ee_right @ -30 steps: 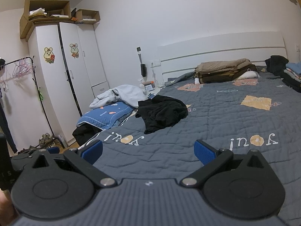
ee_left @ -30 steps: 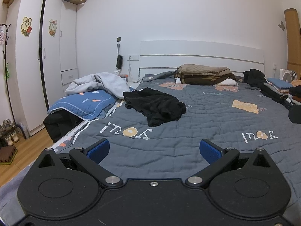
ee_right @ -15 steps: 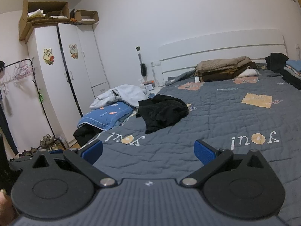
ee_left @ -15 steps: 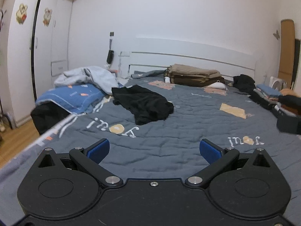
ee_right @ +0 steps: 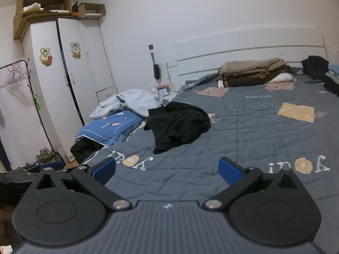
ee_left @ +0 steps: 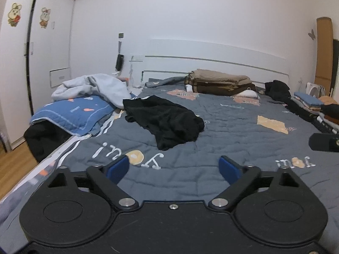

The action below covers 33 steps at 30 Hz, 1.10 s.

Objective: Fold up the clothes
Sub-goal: 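Move the right tool to the black garment and close on its edge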

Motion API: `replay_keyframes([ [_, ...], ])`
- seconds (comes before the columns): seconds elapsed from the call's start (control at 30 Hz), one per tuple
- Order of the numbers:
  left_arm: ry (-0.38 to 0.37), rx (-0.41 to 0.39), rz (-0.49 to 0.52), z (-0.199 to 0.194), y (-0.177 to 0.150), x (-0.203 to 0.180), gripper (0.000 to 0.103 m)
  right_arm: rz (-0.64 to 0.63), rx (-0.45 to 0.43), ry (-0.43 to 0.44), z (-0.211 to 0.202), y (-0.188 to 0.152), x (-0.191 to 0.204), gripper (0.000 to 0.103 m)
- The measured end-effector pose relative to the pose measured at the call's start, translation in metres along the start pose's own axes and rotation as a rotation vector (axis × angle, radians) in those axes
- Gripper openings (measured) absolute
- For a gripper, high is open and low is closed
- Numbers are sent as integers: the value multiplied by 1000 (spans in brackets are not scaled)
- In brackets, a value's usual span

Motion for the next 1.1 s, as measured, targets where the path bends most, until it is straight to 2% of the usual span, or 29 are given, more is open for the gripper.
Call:
replay_keyframes([
  [0.03, -2, 1, 12, 10, 2, 0, 83, 5, 2, 6, 12, 3, -3, 103],
  [0.1, -8, 2, 44, 34, 5, 1, 75, 12, -1, 20, 37, 11, -10, 103],
  [0.23, -34, 6, 62, 81, 9, 6, 71, -19, -26, 44, 84, 25, -17, 103],
  [0.3, -28, 9, 70, 105, 11, 12, 62, -45, -41, 61, 108, 33, -19, 103],
  [0.43, -14, 15, 87, 153, 16, 22, 55, -78, -57, 88, 154, 45, -22, 103],
  [0.53, -15, 14, 102, 185, 19, 27, 54, -100, -50, 76, 188, 50, -27, 103],
  [0.77, -92, 43, 89, 252, 38, 27, 54, -98, -6, 70, 261, 63, -43, 103],
  [0.8, -91, 51, 91, 260, 40, 27, 52, -102, -5, 60, 269, 66, -45, 103],
  [0.87, -102, 56, 92, 273, 46, 28, 50, -118, -4, 50, 285, 72, -47, 103],
  [0.93, -83, 45, 110, 281, 50, 27, 50, -134, 1, 34, 298, 78, -48, 103],
  [1.1, -110, 97, 102, 305, 48, 30, 47, -123, 9, 24, 329, 88, -56, 103],
])
Point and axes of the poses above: each gripper's, at about its wrist camera, not at the fingertips, and z roughly the way its jaws point, x to its left, y to its top, the point moved 7 cm from there along z, roughly the way its jaws point, and after that the axes turned 15 degrees about x, right-handed, at the moved point
